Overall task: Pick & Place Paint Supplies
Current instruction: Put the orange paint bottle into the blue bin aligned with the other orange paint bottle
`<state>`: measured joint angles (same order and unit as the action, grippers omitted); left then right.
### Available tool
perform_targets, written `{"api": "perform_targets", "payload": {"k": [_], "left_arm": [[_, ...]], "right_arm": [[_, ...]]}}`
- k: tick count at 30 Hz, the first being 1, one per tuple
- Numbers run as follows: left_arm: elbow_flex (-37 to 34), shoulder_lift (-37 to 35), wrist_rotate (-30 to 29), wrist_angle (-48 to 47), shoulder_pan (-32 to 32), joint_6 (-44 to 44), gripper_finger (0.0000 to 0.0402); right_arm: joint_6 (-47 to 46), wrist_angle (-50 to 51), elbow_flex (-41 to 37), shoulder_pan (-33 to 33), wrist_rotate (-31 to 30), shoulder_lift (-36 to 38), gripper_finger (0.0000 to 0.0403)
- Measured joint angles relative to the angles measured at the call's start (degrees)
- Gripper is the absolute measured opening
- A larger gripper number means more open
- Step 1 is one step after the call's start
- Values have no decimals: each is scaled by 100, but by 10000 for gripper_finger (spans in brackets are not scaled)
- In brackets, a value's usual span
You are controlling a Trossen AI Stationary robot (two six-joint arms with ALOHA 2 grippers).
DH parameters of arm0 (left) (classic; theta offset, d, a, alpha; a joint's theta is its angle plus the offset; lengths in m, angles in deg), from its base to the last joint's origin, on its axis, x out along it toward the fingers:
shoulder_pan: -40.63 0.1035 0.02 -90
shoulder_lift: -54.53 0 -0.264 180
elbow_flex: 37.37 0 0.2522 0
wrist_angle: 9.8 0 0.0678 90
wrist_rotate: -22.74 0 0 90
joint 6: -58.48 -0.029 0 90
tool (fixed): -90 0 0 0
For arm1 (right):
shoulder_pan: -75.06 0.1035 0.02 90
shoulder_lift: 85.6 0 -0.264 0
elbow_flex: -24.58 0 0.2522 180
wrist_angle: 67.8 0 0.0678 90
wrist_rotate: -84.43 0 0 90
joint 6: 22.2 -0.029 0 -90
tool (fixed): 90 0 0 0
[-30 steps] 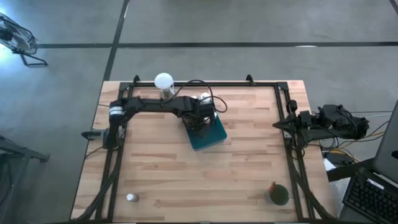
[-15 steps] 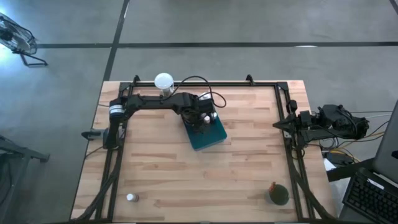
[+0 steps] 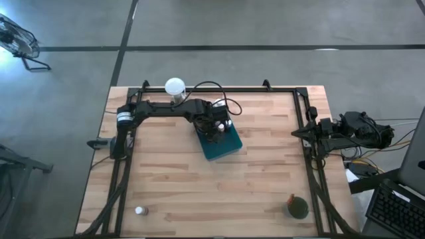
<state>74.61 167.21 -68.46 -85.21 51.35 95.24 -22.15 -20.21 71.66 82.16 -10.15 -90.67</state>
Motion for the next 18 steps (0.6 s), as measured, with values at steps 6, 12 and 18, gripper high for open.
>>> {"api": "perform_targets", "payload": {"k": [6, 12, 18], "left_arm": [[-6, 1, -37, 15, 0, -3, 124], [-19, 2, -38, 16, 0, -49, 132], [-132, 7, -37, 29, 2, -55, 141]], "right_arm": [[0, 2, 0, 2, 0, 0, 8], [0, 2, 0, 1, 0, 0, 8], [0, 2, 0, 2, -2, 0, 8]]}}
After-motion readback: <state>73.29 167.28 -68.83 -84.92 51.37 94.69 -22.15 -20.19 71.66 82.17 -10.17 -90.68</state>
